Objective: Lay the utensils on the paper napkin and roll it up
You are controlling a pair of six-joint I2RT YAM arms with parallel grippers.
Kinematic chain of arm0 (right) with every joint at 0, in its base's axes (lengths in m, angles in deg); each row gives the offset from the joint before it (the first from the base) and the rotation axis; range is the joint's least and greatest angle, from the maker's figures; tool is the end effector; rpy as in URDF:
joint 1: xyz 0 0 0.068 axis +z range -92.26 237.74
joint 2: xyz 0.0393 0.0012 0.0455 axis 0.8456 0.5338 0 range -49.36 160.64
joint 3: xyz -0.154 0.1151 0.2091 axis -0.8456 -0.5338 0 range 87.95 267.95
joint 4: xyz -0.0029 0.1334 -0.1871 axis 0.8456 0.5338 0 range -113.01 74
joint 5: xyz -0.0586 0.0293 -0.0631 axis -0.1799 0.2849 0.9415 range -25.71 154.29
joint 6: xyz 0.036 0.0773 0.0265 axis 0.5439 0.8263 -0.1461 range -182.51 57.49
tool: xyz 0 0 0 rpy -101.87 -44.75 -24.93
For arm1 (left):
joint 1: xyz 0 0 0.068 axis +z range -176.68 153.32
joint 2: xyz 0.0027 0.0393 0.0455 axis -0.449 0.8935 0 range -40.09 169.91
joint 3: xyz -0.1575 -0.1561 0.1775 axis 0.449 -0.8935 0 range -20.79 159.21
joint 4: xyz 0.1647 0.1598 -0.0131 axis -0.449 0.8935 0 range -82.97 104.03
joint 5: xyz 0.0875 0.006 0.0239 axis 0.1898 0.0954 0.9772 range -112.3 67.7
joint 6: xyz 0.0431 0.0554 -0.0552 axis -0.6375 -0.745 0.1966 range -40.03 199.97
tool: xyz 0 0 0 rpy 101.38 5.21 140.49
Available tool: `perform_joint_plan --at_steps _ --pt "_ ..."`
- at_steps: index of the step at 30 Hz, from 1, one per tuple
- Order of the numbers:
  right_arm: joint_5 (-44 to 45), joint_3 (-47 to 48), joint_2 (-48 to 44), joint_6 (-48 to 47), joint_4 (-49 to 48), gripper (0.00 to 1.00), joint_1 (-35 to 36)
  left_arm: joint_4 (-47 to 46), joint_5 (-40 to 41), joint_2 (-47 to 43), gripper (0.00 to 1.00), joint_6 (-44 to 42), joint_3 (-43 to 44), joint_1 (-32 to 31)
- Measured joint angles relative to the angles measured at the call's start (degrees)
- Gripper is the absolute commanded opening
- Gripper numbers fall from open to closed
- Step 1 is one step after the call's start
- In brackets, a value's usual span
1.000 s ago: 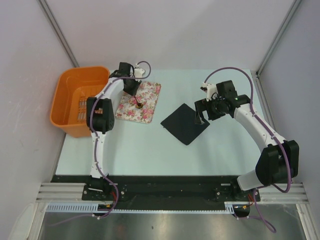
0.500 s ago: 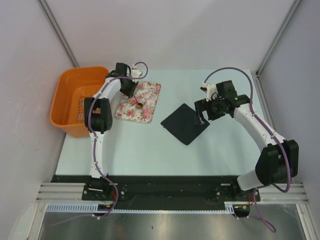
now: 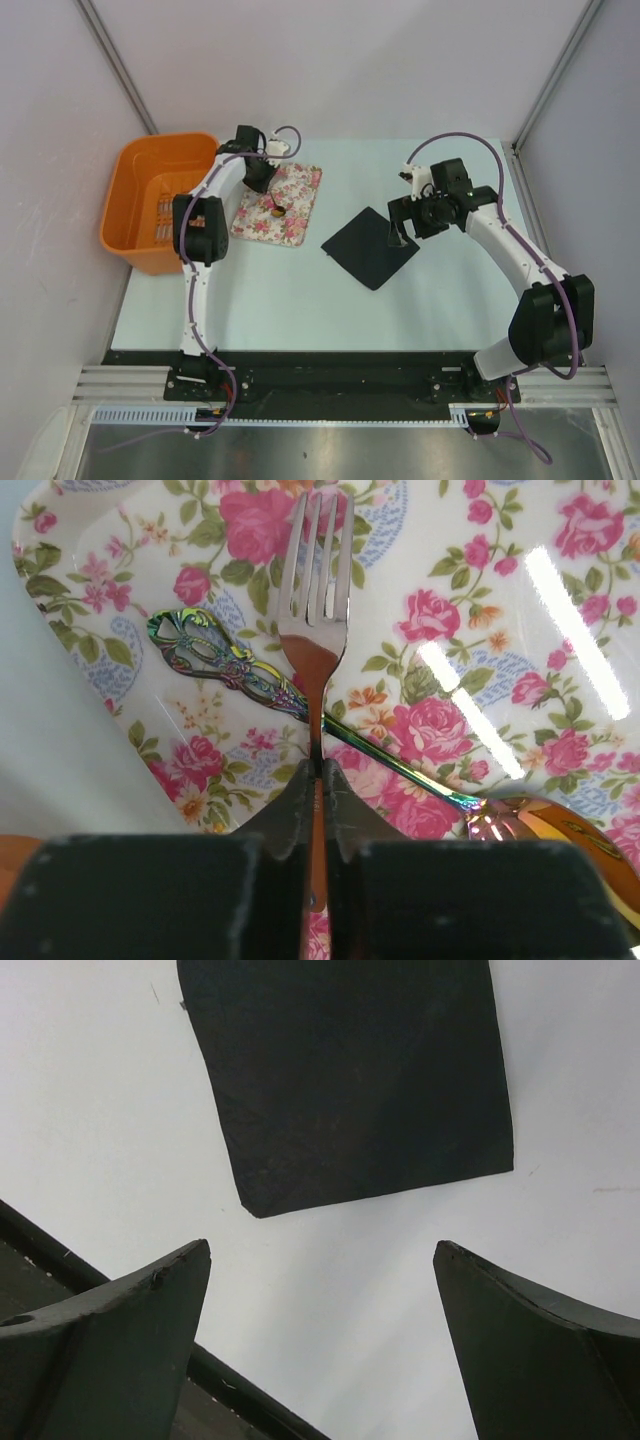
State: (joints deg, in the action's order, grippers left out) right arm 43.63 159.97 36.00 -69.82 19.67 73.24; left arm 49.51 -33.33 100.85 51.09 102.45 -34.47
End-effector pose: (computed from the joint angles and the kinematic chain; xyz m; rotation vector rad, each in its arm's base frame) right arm 0.2813 0.1071 0.2748 -0.6386 2.4516 0.5150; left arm 0.5220 -0.0868 0.1483 0.8792 2.4409 -0.1198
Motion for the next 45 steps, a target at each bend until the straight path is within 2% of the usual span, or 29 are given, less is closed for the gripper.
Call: perform_joint_plan --at_steps 12,16,20,22,24,25,26,27,28,30,32,38,41,45 --pt "-4.4 3.3 0.4 2.4 -1.3 1.0 -3.1 1.4 -2.6 -1.5 0.0 4.5 0.7 -0.1" --pt "-7.3 3.3 0.1 4.8 -4.2 0.99 -4.7 1.6 -5.9 -6.5 0.0 8.5 -0.1 -0.1" --pt "-10.2 3.3 -1.5 8.1 -9.2 1.0 -5.1 -0.1 -12.9 -16.5 0.0 15.0 -5.6 -0.1" --pt "-11.6 3.4 -2.2 9.9 -11.9 1.0 -5.1 -2.0 -15.4 -22.6 0.18 18.6 -9.8 -0.2" --pt "-12.5 3.7 -2.5 11.1 -13.6 1.0 -5.1 -3.0 -15.2 -27.0 0.45 20.0 -11.7 -0.6" --pt "-13.0 3.9 -2.6 11.6 -14.3 1.0 -5.0 -3.1 -14.3 -28.0 0.49 19.9 -11.3 -0.9" --pt "-13.3 3.9 -2.5 11.7 -14.7 1.0 -5.0 -2.7 -13.1 -28.2 0.62 19.5 -9.8 -1.2" --pt "-13.4 3.9 -2.5 11.8 -14.8 1.0 -5.0 -1.9 -12.4 -27.5 0.69 19.2 -7.7 -1.3" --pt "-13.4 3.9 -2.5 11.8 -14.7 1.0 -5.0 -0.4 -11.9 -25.6 0.71 18.4 -4.4 -1.3" --pt "-13.5 3.9 -2.5 11.8 -14.5 1.0 -5.0 1.9 -11.6 -20.3 0.66 17.0 3.2 -1.2" --pt "-13.5 3.9 -2.5 11.6 -14.3 1.0 -5.0 3.0 -11.4 -16.2 0.62 15.5 6.1 -0.7" --pt "-13.7 3.9 -2.5 11.2 -13.4 1.0 -5.0 8.1 -6.5 -5.8 0.53 9.8 6.2 0.9" --pt "-13.9 3.9 -2.5 11.0 -13.1 1.0 -5.0 9.4 -4.5 -3.2 0.47 6.9 6.2 1.2" --pt "-14.3 3.9 -1.9 10.5 -12.9 1.0 -5.0 9.8 -3.4 -2.3 0.44 3.2 6.2 1.3"
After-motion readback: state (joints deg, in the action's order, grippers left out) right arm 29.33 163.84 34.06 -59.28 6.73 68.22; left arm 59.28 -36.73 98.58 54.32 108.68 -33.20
